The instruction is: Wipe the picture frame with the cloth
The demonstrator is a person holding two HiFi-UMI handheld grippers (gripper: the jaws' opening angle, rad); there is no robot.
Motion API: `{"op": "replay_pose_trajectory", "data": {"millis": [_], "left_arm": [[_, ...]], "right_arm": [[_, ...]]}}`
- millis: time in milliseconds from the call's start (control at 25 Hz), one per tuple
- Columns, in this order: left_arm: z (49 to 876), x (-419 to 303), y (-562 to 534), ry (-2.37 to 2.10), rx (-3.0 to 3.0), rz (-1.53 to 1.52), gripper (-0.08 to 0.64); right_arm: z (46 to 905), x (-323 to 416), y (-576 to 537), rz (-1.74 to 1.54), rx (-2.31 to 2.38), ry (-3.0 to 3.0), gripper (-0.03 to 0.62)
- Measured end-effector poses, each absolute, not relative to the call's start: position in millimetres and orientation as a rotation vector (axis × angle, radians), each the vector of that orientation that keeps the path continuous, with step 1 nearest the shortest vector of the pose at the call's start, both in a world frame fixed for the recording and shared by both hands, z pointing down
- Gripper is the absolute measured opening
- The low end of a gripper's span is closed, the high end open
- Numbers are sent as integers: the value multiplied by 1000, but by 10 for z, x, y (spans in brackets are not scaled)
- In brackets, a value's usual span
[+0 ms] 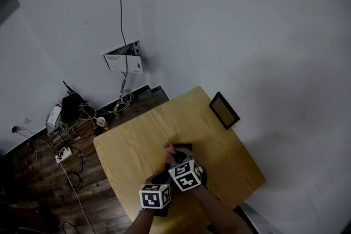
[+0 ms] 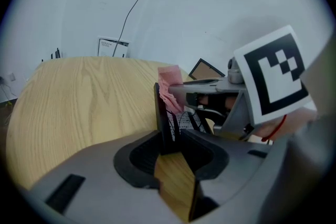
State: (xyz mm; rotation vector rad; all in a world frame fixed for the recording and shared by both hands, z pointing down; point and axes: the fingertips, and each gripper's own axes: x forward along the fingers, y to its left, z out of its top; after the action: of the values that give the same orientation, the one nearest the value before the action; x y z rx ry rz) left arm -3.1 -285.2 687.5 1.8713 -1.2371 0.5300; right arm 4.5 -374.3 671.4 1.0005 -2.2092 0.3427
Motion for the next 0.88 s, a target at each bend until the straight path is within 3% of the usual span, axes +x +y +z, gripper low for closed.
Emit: {"op": "replay_pose_trajectory", "data": {"millis": [880], "left_arm": [[6874, -27, -2853, -1256, 1874, 530, 117]], "right_arm": [[6768, 634, -3766, 329, 1056, -2100, 18]]}}
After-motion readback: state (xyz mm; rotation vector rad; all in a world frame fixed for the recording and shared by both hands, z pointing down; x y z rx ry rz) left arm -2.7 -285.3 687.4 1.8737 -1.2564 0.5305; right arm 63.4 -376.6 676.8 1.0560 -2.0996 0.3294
